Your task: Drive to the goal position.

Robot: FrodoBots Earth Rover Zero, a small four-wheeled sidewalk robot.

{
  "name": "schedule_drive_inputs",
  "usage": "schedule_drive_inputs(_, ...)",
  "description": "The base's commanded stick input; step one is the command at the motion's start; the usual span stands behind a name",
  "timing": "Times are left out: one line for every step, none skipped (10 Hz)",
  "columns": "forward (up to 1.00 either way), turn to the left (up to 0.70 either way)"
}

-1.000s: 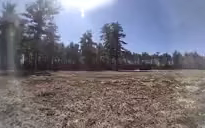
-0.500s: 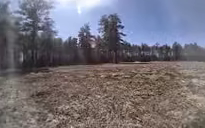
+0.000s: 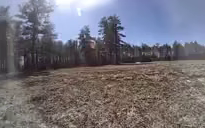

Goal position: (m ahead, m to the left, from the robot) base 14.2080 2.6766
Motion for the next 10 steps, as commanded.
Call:
schedule_drive_inputs(0.50, 0.00)
schedule_drive_inputs(0.50, 0.00)
schedule_drive_inputs(0.50, 0.00)
schedule_drive_inputs(0.50, 0.00)
schedule_drive_inputs(0.50, 0.00)
schedule_drive_inputs(0.50, 0.00)
schedule_drive_inputs(0.50, 0.00)
schedule_drive_inputs(0.50, 0.00)
schedule_drive_inputs(0.50, 0.00)
schedule_drive_inputs(0.50, 0.00)
